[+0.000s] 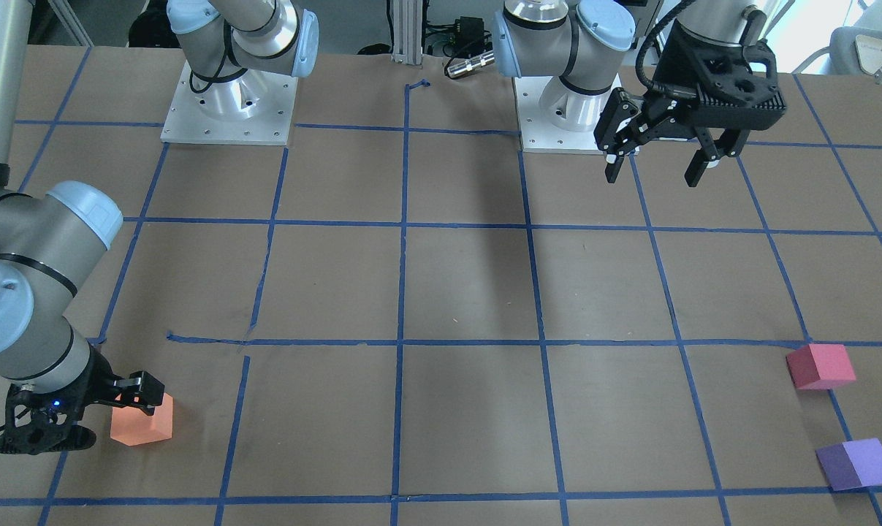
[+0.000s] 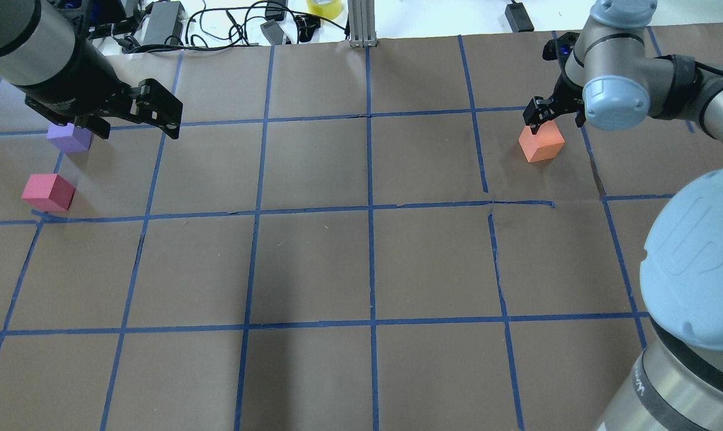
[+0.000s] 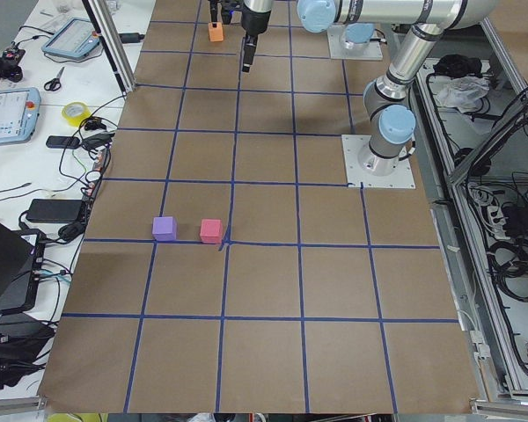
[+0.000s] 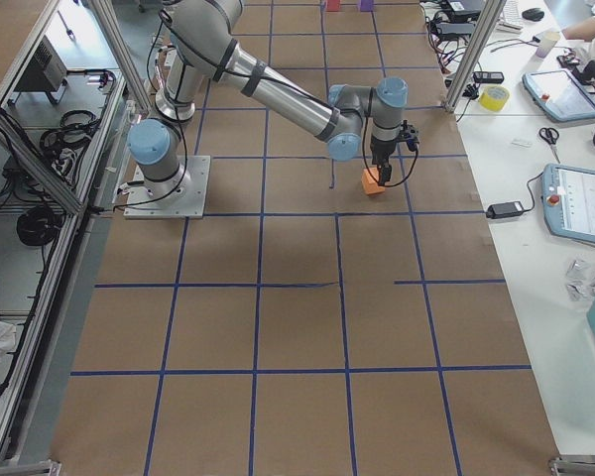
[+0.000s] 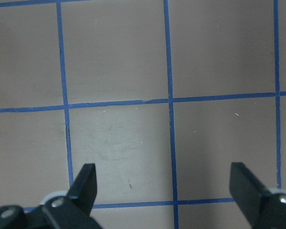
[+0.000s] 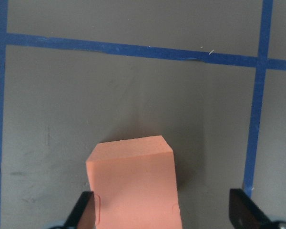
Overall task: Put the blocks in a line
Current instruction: 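Lower the right gripper onto the orange cube and close on it, then carry the orange cube with the right gripper to the table center and set it down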
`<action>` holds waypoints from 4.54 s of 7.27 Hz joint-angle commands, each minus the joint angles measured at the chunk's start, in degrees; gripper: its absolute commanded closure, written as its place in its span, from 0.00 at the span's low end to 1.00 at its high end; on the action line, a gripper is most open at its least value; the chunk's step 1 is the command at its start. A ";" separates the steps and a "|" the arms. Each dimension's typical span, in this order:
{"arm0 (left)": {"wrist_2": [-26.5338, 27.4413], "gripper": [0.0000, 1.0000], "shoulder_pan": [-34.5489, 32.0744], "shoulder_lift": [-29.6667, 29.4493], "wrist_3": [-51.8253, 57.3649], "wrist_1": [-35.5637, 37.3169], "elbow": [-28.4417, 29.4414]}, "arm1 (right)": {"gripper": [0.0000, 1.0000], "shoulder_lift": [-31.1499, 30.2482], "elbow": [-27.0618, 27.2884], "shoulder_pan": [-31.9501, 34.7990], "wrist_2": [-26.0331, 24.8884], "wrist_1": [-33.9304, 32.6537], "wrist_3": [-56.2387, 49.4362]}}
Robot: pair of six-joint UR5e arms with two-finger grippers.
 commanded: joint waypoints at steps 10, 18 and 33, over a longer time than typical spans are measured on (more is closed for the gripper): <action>0.34 0.00 0.08 0.09 0.00 -0.21 -0.09 | 0.02 3.30 -0.04 0.03 3.20 -1.18 -6.38; 0.16 0.00 0.00 -0.43 -0.26 -0.03 -0.09 | 1.00 -2.49 -1.53 12.21 2.85 1.45 18.07; 0.25 0.00 0.34 0.00 0.00 -0.38 -0.09 | 0.00 8.78 -14.46 34.05 0.48 4.06 39.23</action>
